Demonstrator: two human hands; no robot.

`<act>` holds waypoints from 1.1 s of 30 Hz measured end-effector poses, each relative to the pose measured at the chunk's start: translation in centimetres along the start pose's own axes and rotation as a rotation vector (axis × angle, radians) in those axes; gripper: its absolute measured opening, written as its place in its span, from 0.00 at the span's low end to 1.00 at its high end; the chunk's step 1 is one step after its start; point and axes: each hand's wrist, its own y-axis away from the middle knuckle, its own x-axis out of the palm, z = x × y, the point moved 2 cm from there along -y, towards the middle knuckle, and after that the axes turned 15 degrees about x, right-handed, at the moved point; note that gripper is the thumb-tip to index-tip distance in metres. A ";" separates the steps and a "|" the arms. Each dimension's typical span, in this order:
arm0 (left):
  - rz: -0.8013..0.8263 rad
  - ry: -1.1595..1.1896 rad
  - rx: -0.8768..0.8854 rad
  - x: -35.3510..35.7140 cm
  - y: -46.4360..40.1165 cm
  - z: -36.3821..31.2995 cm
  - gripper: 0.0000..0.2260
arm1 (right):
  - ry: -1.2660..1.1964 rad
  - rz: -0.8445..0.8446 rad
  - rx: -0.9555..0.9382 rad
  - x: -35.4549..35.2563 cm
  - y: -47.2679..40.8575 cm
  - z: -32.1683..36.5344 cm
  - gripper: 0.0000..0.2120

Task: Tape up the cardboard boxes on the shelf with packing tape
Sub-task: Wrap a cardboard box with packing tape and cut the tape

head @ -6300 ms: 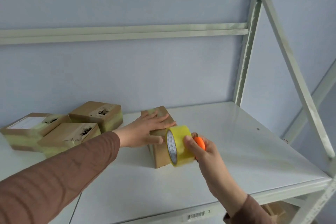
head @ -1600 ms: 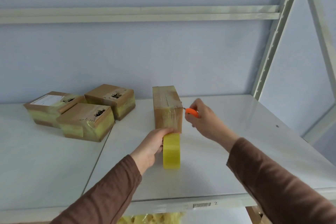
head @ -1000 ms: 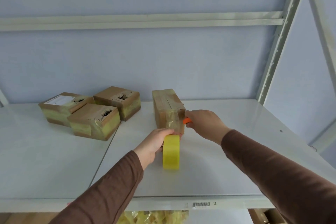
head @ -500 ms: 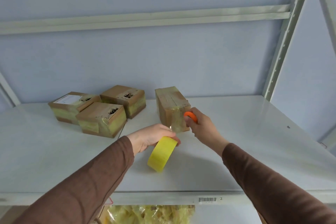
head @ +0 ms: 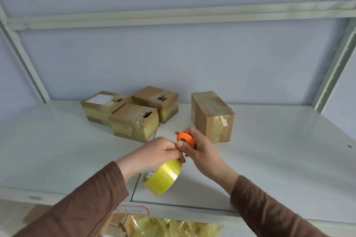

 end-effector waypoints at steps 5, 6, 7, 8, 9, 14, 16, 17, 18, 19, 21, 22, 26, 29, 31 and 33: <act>0.031 -0.506 0.011 -4.0 1.8 3.1 0.14 | -0.208 -0.143 0.068 5.3 -1.5 -0.7 0.05; 0.068 -0.624 0.045 -4.5 2.0 3.6 0.15 | -0.237 -0.129 0.101 6.3 -1.9 -1.0 0.05; 0.111 -0.725 0.080 -5.1 2.1 4.3 0.15 | -0.266 -0.114 0.153 7.3 -2.5 -1.4 0.05; 0.146 -0.792 0.106 -5.5 2.2 4.9 0.16 | -0.284 -0.109 0.219 8.1 -3.0 -1.8 0.04; 0.169 -0.811 0.110 -5.7 2.3 5.7 0.17 | -0.292 -0.108 0.286 8.6 -3.4 -2.2 0.04; 0.032 -0.491 0.003 -5.8 2.4 8.3 0.35 | 0.054 -0.257 0.419 8.4 -5.0 -3.6 0.10; 0.017 -0.562 0.048 -4.5 2.3 8.4 0.39 | 0.372 -0.301 0.371 8.0 -5.2 -3.6 0.11; -0.005 -0.599 0.069 -3.9 2.2 8.3 0.40 | 0.500 -0.304 0.335 7.9 -5.0 -3.6 0.10; -0.042 -0.617 0.082 -3.5 2.1 8.2 0.41 | 0.595 -0.311 0.288 7.9 -4.8 -3.5 0.10; -0.086 -0.612 0.097 -3.4 1.9 8.0 0.42 | 0.659 -0.339 0.232 7.6 -4.4 -3.2 0.10; -0.165 -0.542 0.146 -3.1 1.1 7.3 0.41 | 0.671 -0.456 0.063 5.9 -3.4 -2.5 0.11; -0.194 -0.476 0.172 -2.8 0.5 6.8 0.39 | 0.644 -0.540 -0.036 4.5 -2.7 -1.9 0.09; -0.266 -0.284 0.257 -0.8 -3.0 4.2 0.34 | 0.530 -0.863 -0.277 -2.3 -0.6 -0.3 0.05; -0.333 -0.154 0.252 0.9 -6.8 2.4 0.30 | 0.318 -0.875 -0.069 -7.6 -1.1 -0.6 0.09; -0.355 -0.065 0.228 2.0 -9.1 1.3 0.29 | 0.180 -0.732 0.107 -9.8 -1.8 -1.1 0.13; -0.363 0.022 0.199 3.1 -10.9 0.8 0.28 | 0.065 -0.570 0.174 -10.5 -2.3 -1.5 0.16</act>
